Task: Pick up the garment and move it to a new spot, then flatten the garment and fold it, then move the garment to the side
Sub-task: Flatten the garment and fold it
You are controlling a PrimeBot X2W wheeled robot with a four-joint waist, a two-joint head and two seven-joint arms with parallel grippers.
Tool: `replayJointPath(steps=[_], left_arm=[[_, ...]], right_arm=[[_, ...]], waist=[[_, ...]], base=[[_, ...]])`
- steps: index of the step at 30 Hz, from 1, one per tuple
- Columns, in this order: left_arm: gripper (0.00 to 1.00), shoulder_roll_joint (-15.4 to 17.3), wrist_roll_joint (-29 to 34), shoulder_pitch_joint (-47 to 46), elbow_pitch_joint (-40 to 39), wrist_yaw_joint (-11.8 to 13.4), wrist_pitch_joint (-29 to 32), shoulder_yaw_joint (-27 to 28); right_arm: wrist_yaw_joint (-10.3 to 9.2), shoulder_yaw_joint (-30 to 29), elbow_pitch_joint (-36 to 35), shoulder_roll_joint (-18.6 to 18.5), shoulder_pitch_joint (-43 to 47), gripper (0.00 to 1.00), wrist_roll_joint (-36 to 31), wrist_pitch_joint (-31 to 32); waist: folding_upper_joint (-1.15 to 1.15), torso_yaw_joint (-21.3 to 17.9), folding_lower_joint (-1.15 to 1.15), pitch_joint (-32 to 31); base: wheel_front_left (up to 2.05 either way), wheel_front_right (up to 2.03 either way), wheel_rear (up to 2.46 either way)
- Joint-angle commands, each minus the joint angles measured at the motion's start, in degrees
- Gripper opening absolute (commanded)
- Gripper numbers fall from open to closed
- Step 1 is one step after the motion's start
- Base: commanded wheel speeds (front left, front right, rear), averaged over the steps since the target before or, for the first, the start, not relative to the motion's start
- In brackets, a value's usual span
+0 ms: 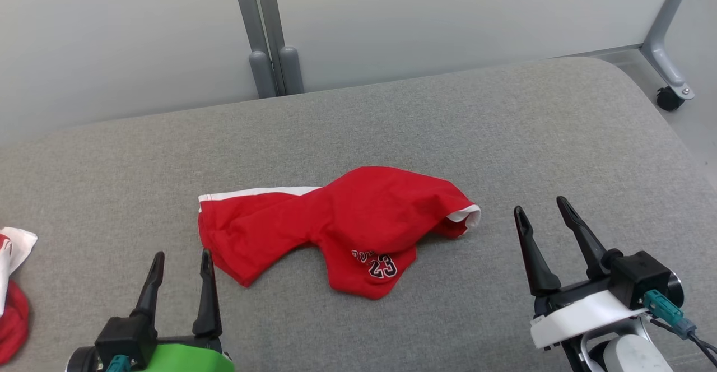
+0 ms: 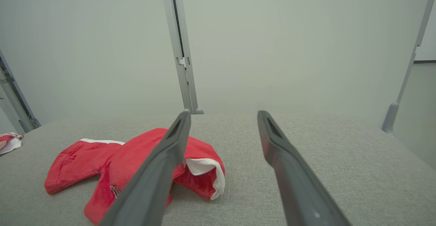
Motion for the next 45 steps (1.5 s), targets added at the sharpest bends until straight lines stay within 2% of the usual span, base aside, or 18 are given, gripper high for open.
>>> replayJointPath(steps=[1, 4, 9, 13, 16, 21, 26, 33, 35, 36, 37, 45], left_arm=[[1.0, -0.32, 0.14, -0.53, 0.42, -0.68, -0.01, -0.48], [1.0, -1.36, -1.24, -1.56, 1.64, -2.89, 2.38, -3.12], [1.0, -2.6, -3.42, -4.28, 4.05, -7.89, 11.78, -9.45], [1.0, -3.76, -7.09, -7.13, 6.69, -10.17, 20.98, -14.6], [1.0, -4.24, -9.6, -9.27, 8.27, -11.0, 25.78, -17.97], [1.0, -4.86, -10.5, -14.18, 11.52, -11.37, 27.91, -22.34], [1.0, -5.46, -9.56, -19.41, 17.23, -11.13, 28.72, -23.68], [1.0, -4.96, -4.36, -24.64, 26.45, -6.91, 28.94, -25.3], [0.98, -4.84, -3.6, -25.35, 28.27, -6.72, 28.57, -26.18], [0.63, -4.9, -3.54, -25.48, 28.76, -6.87, 28.32, -26.34], [0.0, -4.97, -3.53, -25.63, 29.28, -7.12, 27.88, -26.55], [0.0, -4.14, -4.11, -25.39, 27.08, -7.87, 24.19, -26.56]], right_arm=[[-0.01, -0.34, -0.32, -0.17, 0.22, 1.0, -0.32, -0.17], [-0.02, -1.51, -0.58, -0.47, -0.32, 1.0, -0.58, -0.17], [-0.02, -3.53, -1.49, -0.94, -1.94, 1.0, -0.95, -0.17], [-0.02, -3.93, -1.95, -0.98, -3.4, 1.0, -1.07, -0.17], [-0.02, -3.93, -2.16, -0.59, -4.58, 1.0, -1.16, -0.17], [-0.02, -3.69, -2.27, 0.19, -6.18, 1.0, -1.27, -0.17], [-0.02, -2.81, -2.28, 1.03, -7.41, 1.0, -1.33, -0.17], [-0.02, -3.43, -2.21, 2.09, -7.85, 1.0, -1.37, -0.17], [-0.01, -3.82, -1.97, 2.23, -7.47, 1.0, -1.51, -0.17], [-0.02, -4.09, -1.85, 2.32, -7.28, 1.0, -1.57, -0.17], [-0.01, -4.15, -1.64, 2.38, -7.16, 1.0, -1.56, -0.17], [-0.01, -4.58, -1.28, 1.56, -5.91, 1.0, -1.55, -0.17]], waist=[[0.0, -0.05, 0.0, 0.07], [0.0, -0.25, 0.0, 0.46], [0.0, -1.03, 0.0, 2.3], [0.0, -2.42, 0.0, 4.21], [0.0, -3.84, 0.0, 5.67], [0.0, -6.13, 0.0, 8.03], [0.0, -8.55, 0.0, 10.11], [0.0, -10.27, 0.0, 11.44], [0.0, -9.96, 0.0, 11.27], [0.0, -9.64, 0.0, 11.12], [0.0, -9.24, 0.0, 10.85], [0.0, -3.43, 0.0, 7.55]], base=[[0.0, 0.0, 0.0], [0.0, 0.0, 0.0], [0.0, 0.0, 0.0], [0.0, 0.0, 0.0], [0.0, 0.0, 0.0], [0.0, 0.0, 0.0], [0.0, 0.0, 0.0], [0.0, 0.0, 0.0], [0.0, 0.0, 0.0], [0.0, 0.0, 0.0], [0.0, 0.0, 0.0], [0.0, 0.0, 0.0]])
